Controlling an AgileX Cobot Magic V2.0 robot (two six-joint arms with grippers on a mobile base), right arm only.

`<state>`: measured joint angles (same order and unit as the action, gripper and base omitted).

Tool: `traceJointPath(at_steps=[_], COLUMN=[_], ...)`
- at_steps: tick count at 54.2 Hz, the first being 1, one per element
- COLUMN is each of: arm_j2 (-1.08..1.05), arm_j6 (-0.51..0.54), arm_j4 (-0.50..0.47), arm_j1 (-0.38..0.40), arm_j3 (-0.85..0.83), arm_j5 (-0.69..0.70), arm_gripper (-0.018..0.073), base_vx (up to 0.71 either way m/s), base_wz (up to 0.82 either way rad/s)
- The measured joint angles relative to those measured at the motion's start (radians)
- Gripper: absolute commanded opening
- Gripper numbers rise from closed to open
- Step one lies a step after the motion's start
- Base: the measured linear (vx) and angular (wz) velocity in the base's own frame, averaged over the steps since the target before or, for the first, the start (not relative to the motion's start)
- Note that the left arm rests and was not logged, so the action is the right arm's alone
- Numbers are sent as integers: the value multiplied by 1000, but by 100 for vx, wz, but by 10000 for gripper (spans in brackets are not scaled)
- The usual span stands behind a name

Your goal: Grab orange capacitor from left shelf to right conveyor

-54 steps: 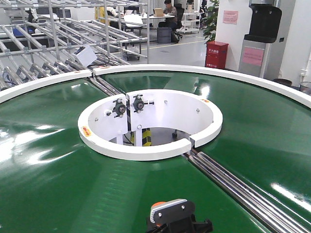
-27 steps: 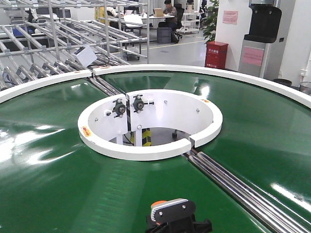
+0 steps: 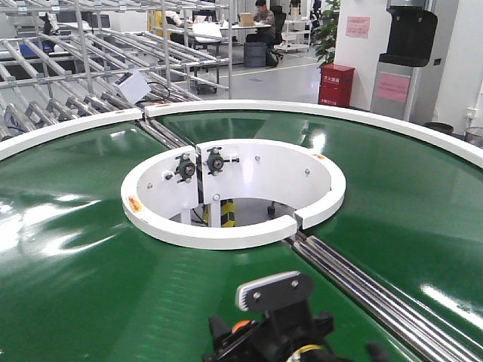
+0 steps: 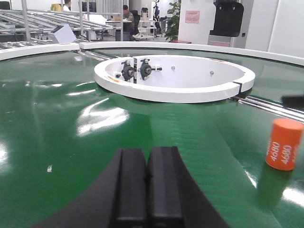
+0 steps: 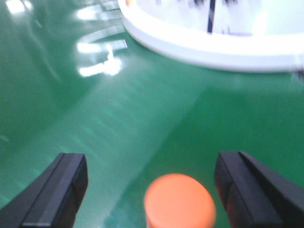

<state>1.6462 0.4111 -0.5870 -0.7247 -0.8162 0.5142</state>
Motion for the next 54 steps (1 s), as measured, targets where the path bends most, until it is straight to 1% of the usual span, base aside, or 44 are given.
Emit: traceJointPath(at_steps=[7, 11, 18, 24, 28, 33, 39, 48, 54], arm_j2=[-241, -386, -652, -817, -912, -1008, -1102, -1178, -1215], arm_j6=[41, 66, 111, 181, 214, 223, 223, 224, 224], arm_j4=[1, 4, 23, 38, 42, 42, 42, 42, 41], arm_j1=[0, 0, 0, 0, 0, 0, 0, 0, 0], arm_j3=[99, 160, 263, 313, 336, 351, 359, 359, 359], arm_j5=[-28, -89, -249, -344, -383, -439, -468, -450, -443], arm_gripper=[590, 590, 590, 590, 590, 590, 588, 567, 529], base_vx=[0, 0, 0, 0, 0, 0, 0, 0, 0], base_wz=[0, 0, 0, 0, 0, 0, 0, 0, 0])
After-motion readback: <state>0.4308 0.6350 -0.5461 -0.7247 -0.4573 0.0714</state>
